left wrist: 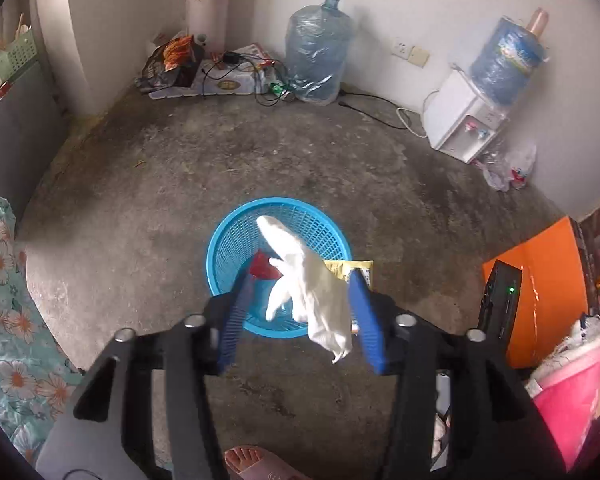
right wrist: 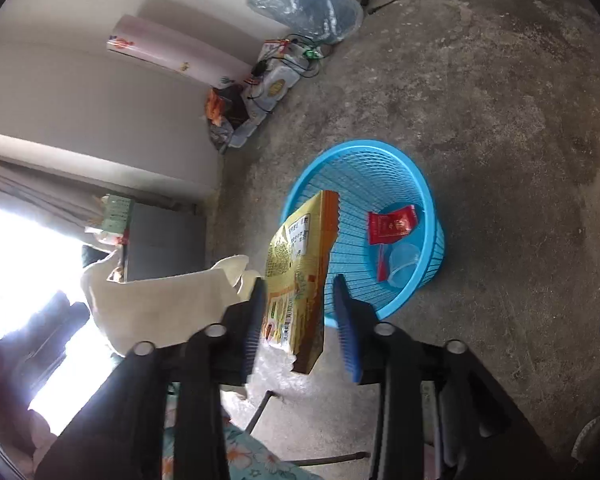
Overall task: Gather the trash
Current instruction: 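Return both grippers from the wastebasket to the bed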
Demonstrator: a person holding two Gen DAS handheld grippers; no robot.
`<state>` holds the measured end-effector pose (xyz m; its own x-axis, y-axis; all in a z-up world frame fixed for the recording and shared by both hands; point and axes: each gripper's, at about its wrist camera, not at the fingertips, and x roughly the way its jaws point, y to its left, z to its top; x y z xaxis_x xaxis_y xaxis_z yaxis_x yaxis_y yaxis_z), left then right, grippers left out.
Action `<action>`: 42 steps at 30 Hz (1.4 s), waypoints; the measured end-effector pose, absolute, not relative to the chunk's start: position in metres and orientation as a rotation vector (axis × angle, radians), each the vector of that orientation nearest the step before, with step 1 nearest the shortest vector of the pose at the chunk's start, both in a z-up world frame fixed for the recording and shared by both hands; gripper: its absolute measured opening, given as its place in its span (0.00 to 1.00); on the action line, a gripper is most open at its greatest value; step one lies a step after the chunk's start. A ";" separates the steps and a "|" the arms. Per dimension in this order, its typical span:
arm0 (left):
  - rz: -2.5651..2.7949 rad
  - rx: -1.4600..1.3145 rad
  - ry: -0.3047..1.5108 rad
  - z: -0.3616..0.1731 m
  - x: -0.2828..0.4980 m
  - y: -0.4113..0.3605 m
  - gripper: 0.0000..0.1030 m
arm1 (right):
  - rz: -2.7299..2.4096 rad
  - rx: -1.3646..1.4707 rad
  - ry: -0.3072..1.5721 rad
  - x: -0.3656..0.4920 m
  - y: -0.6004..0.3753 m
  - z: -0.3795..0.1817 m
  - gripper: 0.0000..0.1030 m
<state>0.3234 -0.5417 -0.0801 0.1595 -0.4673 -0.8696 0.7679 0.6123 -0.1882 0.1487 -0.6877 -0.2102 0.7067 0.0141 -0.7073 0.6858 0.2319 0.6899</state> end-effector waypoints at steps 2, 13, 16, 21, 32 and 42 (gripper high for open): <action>-0.875 0.336 1.103 -0.092 0.330 -0.541 0.50 | -0.536 1.288 0.744 0.158 -0.695 -0.233 0.47; -0.861 0.269 1.084 -0.039 0.345 -0.446 0.54 | -0.531 1.234 0.665 0.101 -0.663 -0.202 0.47; -0.891 0.185 1.051 0.005 0.337 -0.392 0.54 | -0.526 1.105 0.631 0.094 -0.646 -0.157 0.48; -0.911 -0.063 0.960 0.078 0.308 -0.265 0.60 | -0.493 0.783 0.591 0.094 -0.588 -0.078 0.66; -0.678 -0.239 0.637 0.160 0.160 0.014 0.68 | -0.010 0.545 0.513 0.093 -0.444 0.042 0.86; -0.517 -0.309 0.747 0.071 0.071 0.094 0.70 | 0.434 0.559 0.782 0.104 -0.301 0.027 0.86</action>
<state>0.0713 0.0945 0.0705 0.6177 -0.5486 -0.5635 0.3345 0.8318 -0.4430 0.1043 -0.3005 0.0267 0.6357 0.5566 -0.5349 -0.1585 0.7723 0.6152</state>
